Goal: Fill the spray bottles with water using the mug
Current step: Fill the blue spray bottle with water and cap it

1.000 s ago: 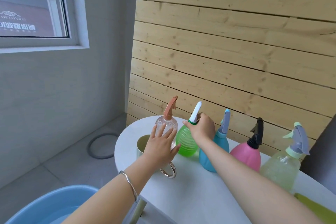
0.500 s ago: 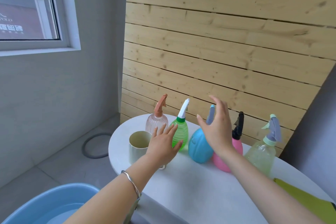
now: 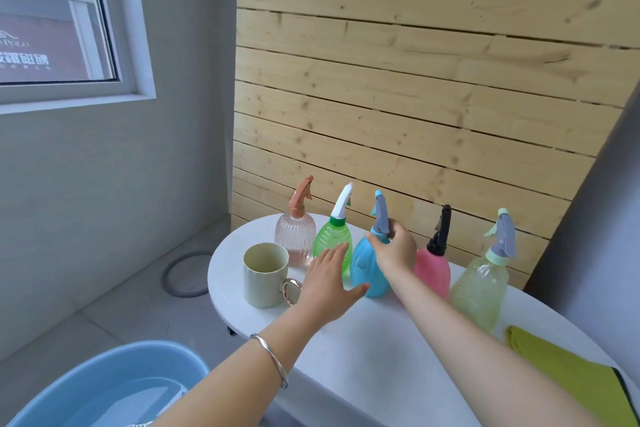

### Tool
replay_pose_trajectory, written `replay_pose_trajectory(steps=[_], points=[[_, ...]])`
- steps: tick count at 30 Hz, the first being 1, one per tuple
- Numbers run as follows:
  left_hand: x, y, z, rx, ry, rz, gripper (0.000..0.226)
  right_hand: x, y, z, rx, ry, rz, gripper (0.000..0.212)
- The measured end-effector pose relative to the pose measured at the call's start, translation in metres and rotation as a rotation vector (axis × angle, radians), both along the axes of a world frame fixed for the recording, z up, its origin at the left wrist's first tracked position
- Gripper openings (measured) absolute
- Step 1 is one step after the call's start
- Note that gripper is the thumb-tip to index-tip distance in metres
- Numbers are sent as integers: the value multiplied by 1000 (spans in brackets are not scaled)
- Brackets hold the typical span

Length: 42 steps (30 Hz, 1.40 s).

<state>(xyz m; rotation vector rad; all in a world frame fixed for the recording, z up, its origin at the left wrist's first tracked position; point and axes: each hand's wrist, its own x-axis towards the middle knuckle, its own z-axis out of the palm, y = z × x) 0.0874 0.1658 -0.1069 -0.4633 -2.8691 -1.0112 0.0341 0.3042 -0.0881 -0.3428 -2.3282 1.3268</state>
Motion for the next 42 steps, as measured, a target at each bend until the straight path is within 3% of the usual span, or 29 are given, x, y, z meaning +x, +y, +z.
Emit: replay_pose_trajectory(steps=[4, 8, 10, 14, 16, 19, 22, 23, 27, 29, 33, 38, 42], points=[[8, 6, 10, 89, -3, 11, 91, 15, -4, 14, 73, 92, 32, 22], [18, 6, 22, 369, 18, 74, 108, 42, -13, 61, -33, 226, 94, 35], [25, 2, 30, 507, 77, 144, 96, 56, -16, 79, -123, 212, 175, 33], [41, -9, 50, 534, 153, 168, 84, 81, -15, 100, -262, 180, 267, 22], [51, -18, 57, 620, 8, 83, 87, 90, -15, 108, -310, 153, 331, 18], [68, -42, 70, 829, -374, -176, 86, 103, -14, 118, -450, 88, 580, 18], [79, -64, 82, 1141, -770, -304, 53, 111, -10, 122, -648, 17, 822, 35], [81, -67, 83, 1187, -821, -279, 49, 112, -12, 122, -705, 29, 863, 39], [81, -61, 82, 981, -614, -43, 56, 118, -32, 119, -665, 145, 719, 35], [86, -57, 88, 995, -541, -56, 57, 119, -39, 121, -649, 201, 632, 37], [90, -54, 91, 933, -419, -162, 91, 120, -43, 128, -696, 217, 610, 37], [95, -58, 93, 1232, -713, -185, 60, 122, -40, 129, -757, 117, 661, 32], [93, -47, 92, 1060, -539, -53, 55, 129, -42, 126, -758, 131, 588, 21]])
